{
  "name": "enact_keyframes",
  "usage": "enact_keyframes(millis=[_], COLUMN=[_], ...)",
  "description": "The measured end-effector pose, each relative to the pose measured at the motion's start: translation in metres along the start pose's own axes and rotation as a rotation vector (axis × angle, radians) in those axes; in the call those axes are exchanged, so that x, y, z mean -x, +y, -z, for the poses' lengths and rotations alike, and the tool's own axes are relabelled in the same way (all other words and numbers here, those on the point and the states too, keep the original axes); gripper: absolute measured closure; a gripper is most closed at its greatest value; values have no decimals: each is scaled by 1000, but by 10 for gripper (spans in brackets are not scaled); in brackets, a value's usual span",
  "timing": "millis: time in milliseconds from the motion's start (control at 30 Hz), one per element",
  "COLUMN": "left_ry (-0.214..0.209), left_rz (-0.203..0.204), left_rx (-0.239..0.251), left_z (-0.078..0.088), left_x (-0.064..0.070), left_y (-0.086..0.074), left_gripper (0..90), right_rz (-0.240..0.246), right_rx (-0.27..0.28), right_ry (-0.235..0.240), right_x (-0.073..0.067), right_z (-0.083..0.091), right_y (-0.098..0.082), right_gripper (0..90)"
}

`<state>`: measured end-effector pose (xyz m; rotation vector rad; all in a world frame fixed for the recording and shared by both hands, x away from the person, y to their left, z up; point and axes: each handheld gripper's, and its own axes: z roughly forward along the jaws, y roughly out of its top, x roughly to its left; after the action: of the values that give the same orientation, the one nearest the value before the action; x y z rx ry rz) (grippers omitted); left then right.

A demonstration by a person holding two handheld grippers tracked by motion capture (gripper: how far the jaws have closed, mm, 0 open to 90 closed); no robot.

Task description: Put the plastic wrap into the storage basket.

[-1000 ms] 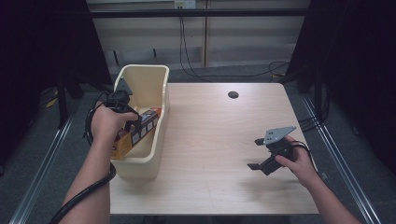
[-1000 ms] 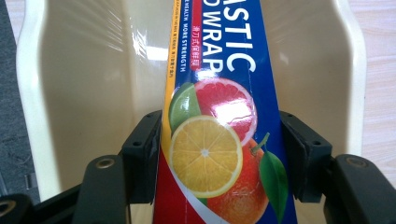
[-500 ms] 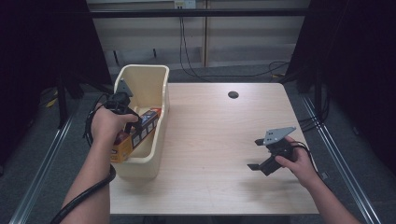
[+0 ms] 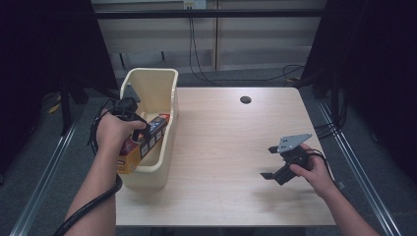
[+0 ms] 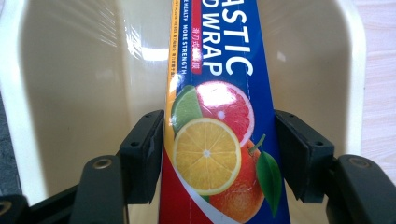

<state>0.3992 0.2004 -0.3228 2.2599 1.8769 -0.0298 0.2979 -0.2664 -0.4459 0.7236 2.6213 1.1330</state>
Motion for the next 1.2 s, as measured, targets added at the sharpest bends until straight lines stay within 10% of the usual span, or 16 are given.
enact_keyframes(millis=[1200], left_ry=[-54], left_rz=[-40], left_rx=[158], left_z=[23], left_x=[9], left_y=[7], left_gripper=[66], right_rz=[10], right_rx=[8], right_ry=[-8], right_x=[-2], right_z=[3], right_y=[0], right_gripper=[24])
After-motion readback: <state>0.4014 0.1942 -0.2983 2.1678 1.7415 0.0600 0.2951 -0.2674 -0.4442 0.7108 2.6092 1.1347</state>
